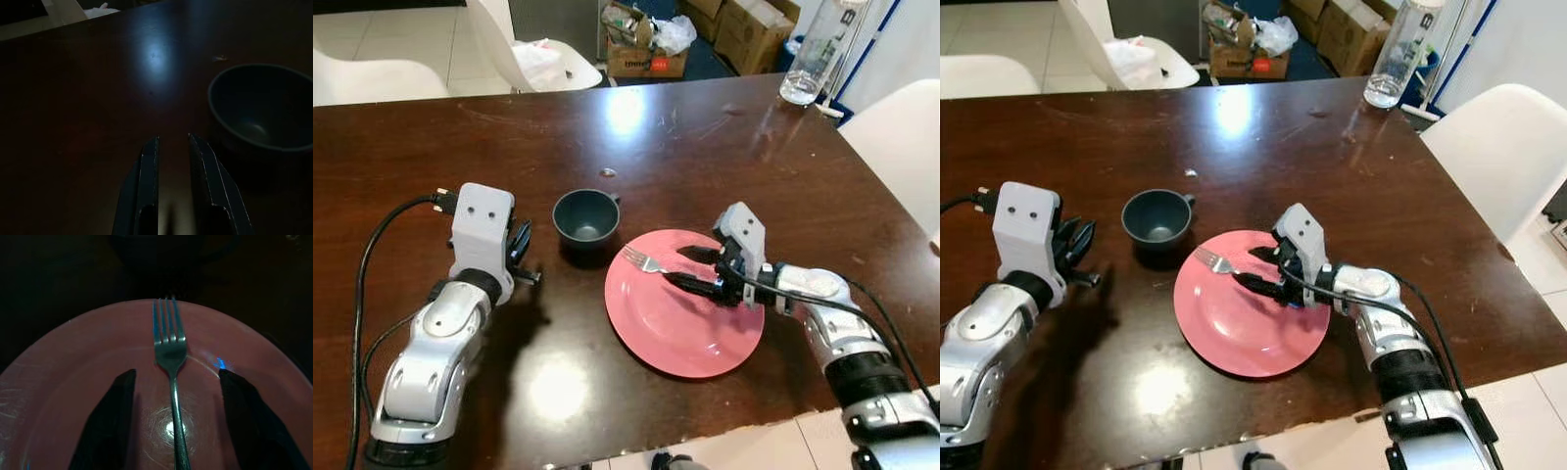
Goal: Setting the table
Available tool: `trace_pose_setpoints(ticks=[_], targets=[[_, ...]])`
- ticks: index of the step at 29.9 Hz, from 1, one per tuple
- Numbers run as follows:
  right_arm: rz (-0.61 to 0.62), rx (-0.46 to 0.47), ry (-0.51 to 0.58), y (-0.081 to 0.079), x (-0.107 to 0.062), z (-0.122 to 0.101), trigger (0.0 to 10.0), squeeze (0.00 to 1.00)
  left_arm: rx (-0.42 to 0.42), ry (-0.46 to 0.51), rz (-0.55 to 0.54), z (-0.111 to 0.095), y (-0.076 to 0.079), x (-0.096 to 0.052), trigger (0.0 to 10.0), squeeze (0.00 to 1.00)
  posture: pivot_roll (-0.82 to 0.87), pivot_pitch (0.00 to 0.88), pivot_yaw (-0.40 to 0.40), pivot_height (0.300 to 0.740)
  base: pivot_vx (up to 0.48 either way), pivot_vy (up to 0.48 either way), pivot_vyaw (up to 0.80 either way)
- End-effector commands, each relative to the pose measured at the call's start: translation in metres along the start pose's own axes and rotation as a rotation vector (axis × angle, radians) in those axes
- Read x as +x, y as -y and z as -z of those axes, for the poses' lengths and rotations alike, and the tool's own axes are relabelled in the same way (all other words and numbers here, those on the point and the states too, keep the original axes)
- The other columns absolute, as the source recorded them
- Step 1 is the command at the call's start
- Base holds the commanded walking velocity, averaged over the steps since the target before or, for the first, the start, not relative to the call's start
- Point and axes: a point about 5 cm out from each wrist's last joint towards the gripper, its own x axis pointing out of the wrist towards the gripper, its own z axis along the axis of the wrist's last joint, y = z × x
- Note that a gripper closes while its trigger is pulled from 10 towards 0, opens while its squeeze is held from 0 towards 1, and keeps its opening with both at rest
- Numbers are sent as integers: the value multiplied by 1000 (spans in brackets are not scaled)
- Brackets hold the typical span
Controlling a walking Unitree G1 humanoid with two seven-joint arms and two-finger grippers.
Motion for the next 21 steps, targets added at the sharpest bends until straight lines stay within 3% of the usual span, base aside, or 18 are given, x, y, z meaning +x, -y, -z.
trace_pose_setpoints(ticks=[1, 3, 4, 5, 6, 8, 9, 10, 21], targets=[[-10, -17, -46, 1, -1, 6, 10000, 0, 11, -20, -8, 3, -4, -4, 10000, 0, 60, 162, 47, 740, 0, 0, 0], [-21, -20, -64, 2, 0, 7, 10000, 0, 16, -22, -9, 3, -6, -5, 10000, 0, 65, 163, 52, 740, 0, 0, 0], [-50, -7, -77, 0, 0, 10, 7176, 0, 18, -23, -9, 3, -6, -6, 10000, 0, 68, 163, 54, 740, 0, 0, 0], [-61, -2, -80, -1, 0, 11, 7176, 0, 19, -24, -9, 3, -6, -6, 10000, 0, 68, 163, 54, 740, 0, 0, 0], [-73, 2, -90, -3, 0, 13, 4784, 0, 20, -24, -8, 3, -6, -6, 10000, 0, 73, 162, 56, 740, 0, 0, 0], [-82, 4, -99, -4, 1, 16, 4784, 0, 22, -25, -8, 2, -6, -6, 10000, 0, 74, 162, 57, 740, 0, 0, 0], [-93, 6, -106, -6, 2, 18, 863, 0, 23, -25, -8, 2, -6, -6, 10000, 0, 78, 161, 59, 740, 0, 0, 0], [-100, 8, -114, -7, 2, 21, 0, 0, 24, -24, -7, 2, -7, -6, 10000, 0, 80, 160, 60, 740, 0, 0, 0], [-115, 37, -131, -10, 4, 31, 0, 0, 31, -24, -5, 0, -8, -6, 10000, 0, 81, 148, 60, 740, 0, 0, 0]])
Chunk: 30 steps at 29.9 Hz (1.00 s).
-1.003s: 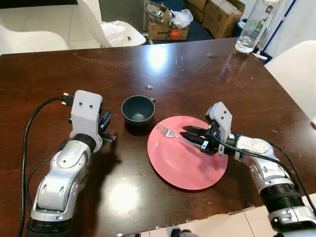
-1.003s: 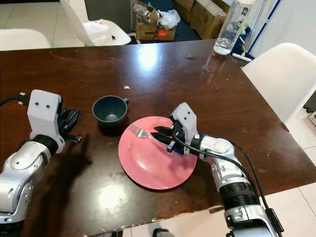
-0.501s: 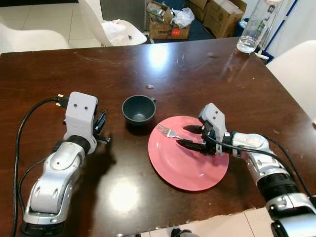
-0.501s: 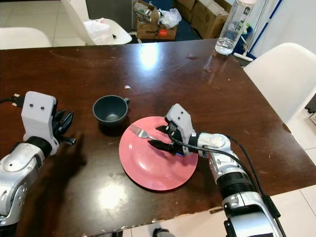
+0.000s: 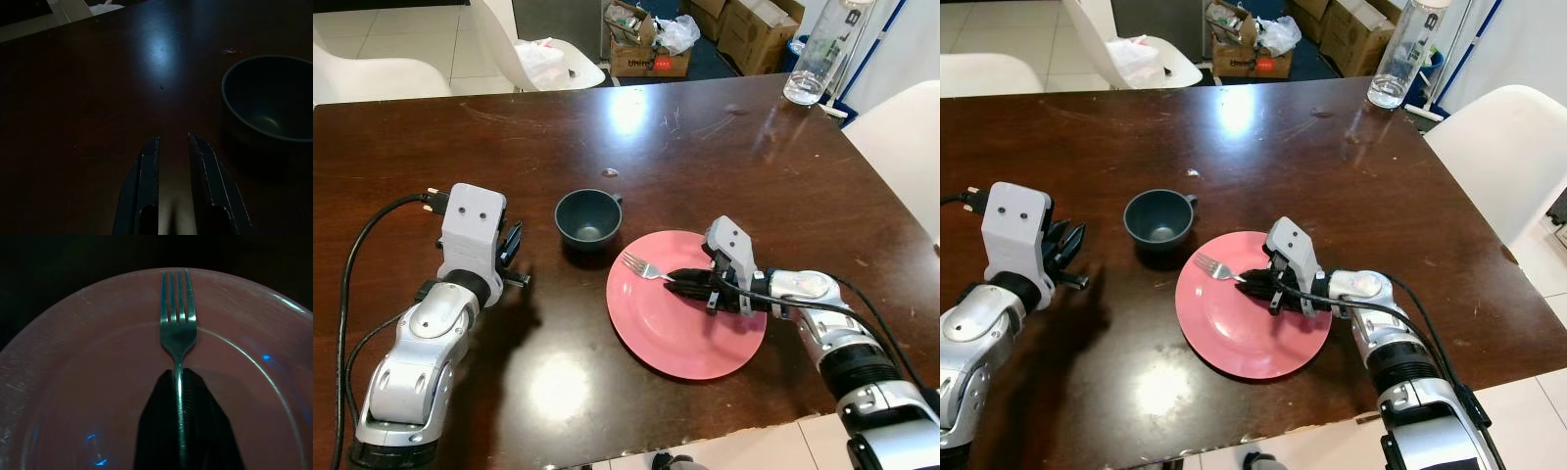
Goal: Setting the table
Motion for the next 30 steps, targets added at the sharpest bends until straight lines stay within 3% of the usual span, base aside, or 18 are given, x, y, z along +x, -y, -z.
trace_pose_setpoints(ticks=[1, 7, 9, 12, 14, 17, 22, 30], targets=[[-26, 49, -51, -7, 1, 17, 0, 0, 7, -7, -7, 0, -2, -3, 10000, 0, 81, 147, 60, 740, 0, 0, 0], [-42, 63, -31, -9, 2, 17, 0, 0, 10, -11, 25, 2, -2, -6, 10000, 0, 80, 141, 59, 740, 0, 0, 0], [-48, 64, -25, -10, 2, 16, 0, 0, 27, -16, 136, 2, -1, -15, 10000, 0, 80, 141, 58, 740, 0, 0, 0], [-54, 66, -19, -11, 2, 16, 0, 0, 21, -15, 393, -4, 4, -35, 10000, 0, 84, 138, 55, 740, 0, 0, 0], [-55, 67, -18, -11, 3, 17, 0, 0, 20, -14, 443, -6, 5, -40, 10000, 0, 84, 138, 55, 740, 0, 0, 0], [-69, 69, -8, -12, 5, 15, 0, 0, 40, -25, 648, -12, 8, -62, 10000, 0, 88, 134, 51, 740, 0, 0, 0], [-82, 65, 0, -13, 6, 13, 0, 0, 17, -49, 761, -10, 15, -71, 10000, 0, 84, 132, 50, 740, 0, 0, 0], [-79, 35, 51, -10, 3, -2, 0, 0, 18, -72, 820, -9, 17, -78, 10000, 0, 72, 132, 49, 740, 0, 0, 0]])
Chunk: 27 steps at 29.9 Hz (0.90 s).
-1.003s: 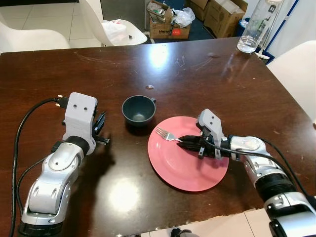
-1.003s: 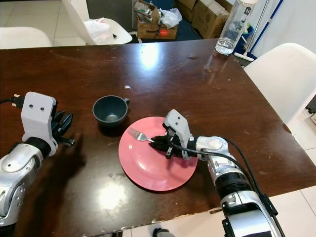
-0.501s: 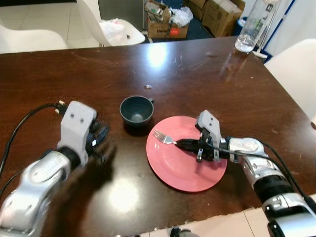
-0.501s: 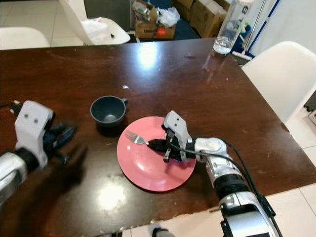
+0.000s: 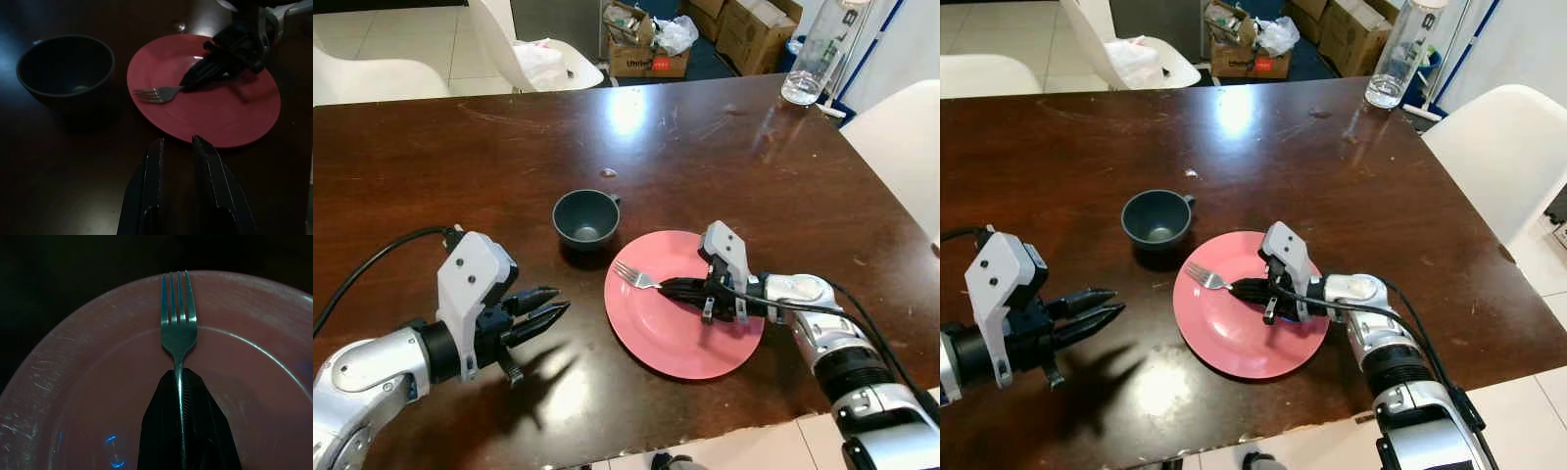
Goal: Setting the table
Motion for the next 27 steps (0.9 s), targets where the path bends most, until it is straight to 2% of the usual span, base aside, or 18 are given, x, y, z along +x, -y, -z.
trace_pose_setpoints(ticks=[1, 6, 10, 12, 14, 16, 18, 19, 20, 21, 23, 25, 27], targets=[[-14, 10, 22, -3, -2, -1, 0, 0, -13, -13, 67, 0, 8, -4, 10000, 0, 71, 132, 49, 740, 0, 0, 0], [-14, -17, 54, -3, -1, -10, 0, 0, -35, -10, 130, -5, 13, -8, 10000, 0, 64, 133, 47, 740, 0, 0, 0], [2, -36, 81, -2, -3, -18, 0, 0, -32, -4, 137, -7, 13, -10, 10000, 0, 61, 134, 46, 740, 0, 0, 0], [37, -66, 157, -3, -7, -36, 0, 0, -49, 50, 125, -16, 9, -8, 10000, 0, 46, 136, 39, 740, 0, 0, 0], [48, -75, 180, -4, -9, -41, 0, 0, -55, 67, 122, -18, 9, -6, 10000, 0, 44, 135, 38, 740, 0, 0, 0], [161, -106, 282, -9, -13, -60, 0, 0, -94, 137, 69, -24, 6, 1, 10000, 0, 33, 133, 34, 740, 0, 0, 0], [191, -114, 309, -11, -14, -64, 0, 0, -101, 150, 45, -25, 4, 4, 10000, 0, 32, 133, 36, 740, 0, 0, 0], [293, -134, 355, -16, -14, -69, 3765, 0, -126, 168, -61, -21, -2, 8, 10000, 0, 25, 129, 46, 740, 0, 0, 0], [293, -134, 355, -16, -14, -69, 3765, 0, -126, 168, -61, -21, -2, 8, 10000, 0, 25, 129, 46, 740, 0, 0, 0], [387, -136, 411, -26, -13, -71, 10000, 0, -175, 173, -219, -13, -11, 13, 10000, 0, 20, 122, 47, 740, 0, 0, 0], [498, -70, 470, -34, -10, -68, 10000, 0, -220, 163, -378, -4, -19, 18, 10000, 0, 20, 121, 43, 740, 0, 0, 0], [569, -28, 498, -38, -9, -65, 10000, 0, -233, 148, -457, 3, -22, 21, 10000, 0, 17, 117, 39, 740, 0, 0, 0], [669, 21, 525, -48, -4, -59, 10000, 0, -266, 131, -593, 14, -27, 25, 10000, 0, 9, 109, 31, 740, 0, 0, 0]])
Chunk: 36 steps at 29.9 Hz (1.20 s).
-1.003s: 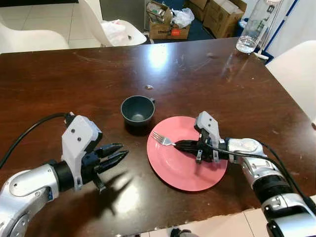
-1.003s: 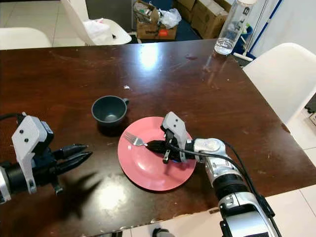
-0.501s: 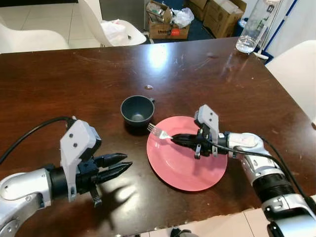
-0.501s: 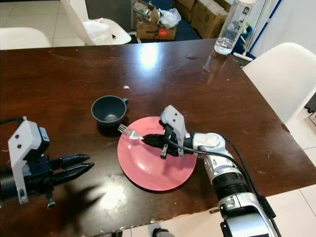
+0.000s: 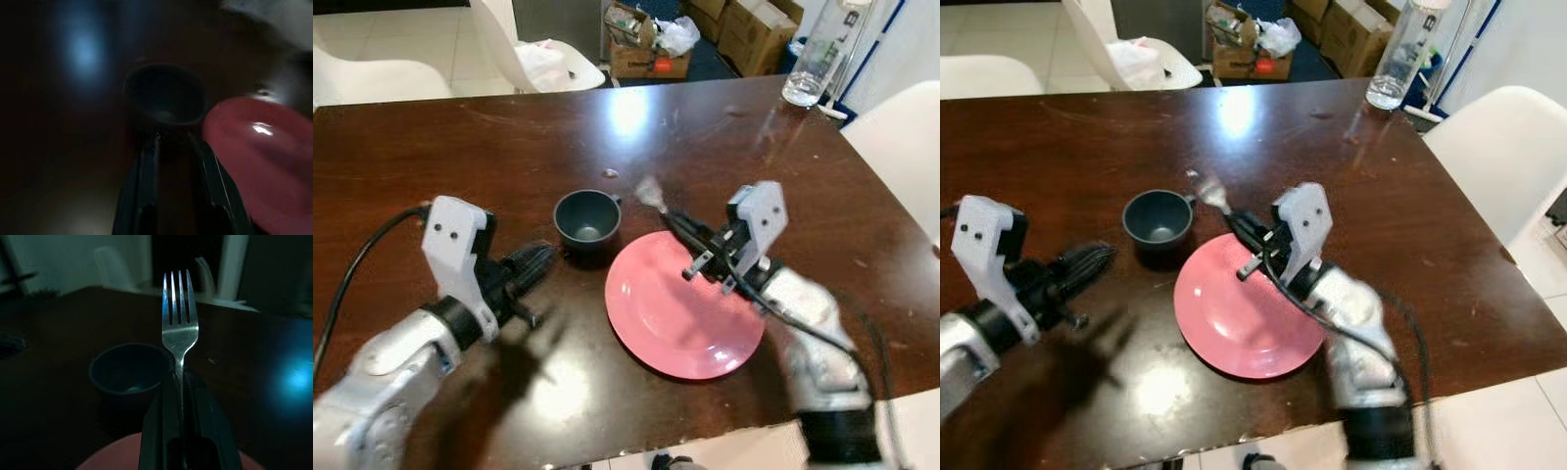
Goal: Setting the table
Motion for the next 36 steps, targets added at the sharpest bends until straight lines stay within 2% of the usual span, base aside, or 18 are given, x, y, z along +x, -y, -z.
trace_pose_setpoints(ticks=[1, 5, 9, 10, 14, 17, 18, 25, 36], targets=[[137, -8, 16, -3, -7, 1, 10000, 0, 26, -25, -160, 14, -8, 2, 10000, 0, -3, 98, 27, 740, 0, 0, 0], [287, 13, 5, -7, -19, 9, 10000, 0, 78, -17, -269, 25, -10, 2, 10000, 0, -24, 75, 16, 740, 0, 0, 0], [338, -33, -77, -8, -34, 28, 10000, 0, 30, -12, -354, 32, -13, 3, 10000, 0, -36, 59, 6, 740, 0, 0, 0], [384, -24, -104, -5, -41, 36, 10000, 0, 19, -9, -367, 34, -12, 4, 10000, 0, -38, 52, 2, 740, 0, 0, 0], [447, -14, -148, -3, -51, 48, 10000, 0, 11, -9, -380, 38, -10, 6, 10000, 0, -38, 47, 0, 740, 0, 0, 0], [534, -1, -195, -3, -59, 59, 10000, 0, 70, -16, -369, 46, -5, 9, 10000, 0, -45, 37, 10, 740, 0, 0, 0], [556, -1, -195, -4, -59, 60, 10000, 0, 89, -11, -369, 49, -5, 10, 10000, 0, -47, 32, 18, 740, 0, 0, 0], [561, -3, -172, -4, -50, 59, 10000, 0, 84, -4, -361, 51, -6, 18, 10000, 0, -53, 19, 37, 740, 0, 0, 0], [557, -8, -161, -6, -42, 60, 10000, 0, 103, 15, -351, 54, -4, 19, 10000, 0, -39, 14, 37, 740, -54, 0, 0]])
